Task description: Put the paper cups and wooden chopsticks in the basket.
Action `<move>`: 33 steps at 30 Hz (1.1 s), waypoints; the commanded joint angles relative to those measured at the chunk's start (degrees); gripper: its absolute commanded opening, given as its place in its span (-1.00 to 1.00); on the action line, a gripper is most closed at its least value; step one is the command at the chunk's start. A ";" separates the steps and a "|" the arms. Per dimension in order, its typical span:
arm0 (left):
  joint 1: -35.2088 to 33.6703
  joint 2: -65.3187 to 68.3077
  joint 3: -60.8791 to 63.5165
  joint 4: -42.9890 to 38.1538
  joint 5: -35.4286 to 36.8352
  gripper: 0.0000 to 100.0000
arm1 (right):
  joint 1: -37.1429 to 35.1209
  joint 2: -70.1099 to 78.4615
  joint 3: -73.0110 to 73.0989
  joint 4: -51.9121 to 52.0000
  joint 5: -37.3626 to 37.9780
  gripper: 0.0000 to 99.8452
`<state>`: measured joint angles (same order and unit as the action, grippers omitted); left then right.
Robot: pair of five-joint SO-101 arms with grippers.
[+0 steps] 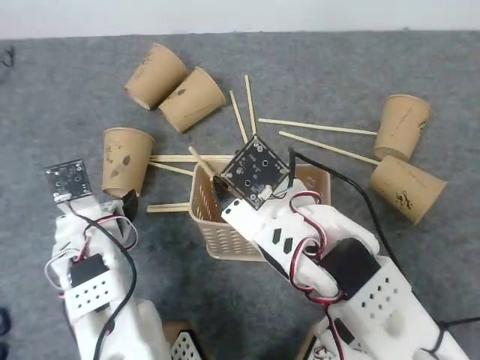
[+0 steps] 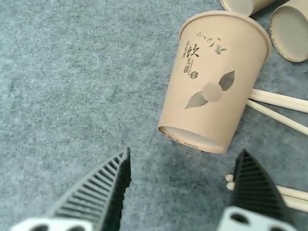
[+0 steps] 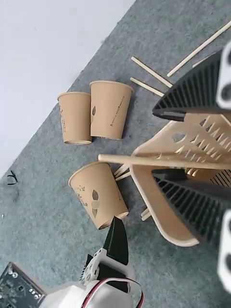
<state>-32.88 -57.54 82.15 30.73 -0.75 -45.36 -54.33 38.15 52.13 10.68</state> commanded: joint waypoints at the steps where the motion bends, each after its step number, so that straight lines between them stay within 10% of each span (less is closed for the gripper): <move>1: 0.35 -1.23 -0.13 -1.41 0.35 -0.34 | -0.13 -1.36 -0.79 0.13 1.14 -0.65; 21: 2.73 -1.23 1.98 -3.87 -1.49 -0.34 | 55.60 13.41 -37.98 24.31 10.37 -0.66; 33: 2.81 -1.23 1.98 -3.87 -1.49 -0.34 | 72.40 27.74 -37.54 47.60 16.00 -0.65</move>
<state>-30.51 -57.63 84.53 28.26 -1.54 23.91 -26.90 -0.44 96.35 25.98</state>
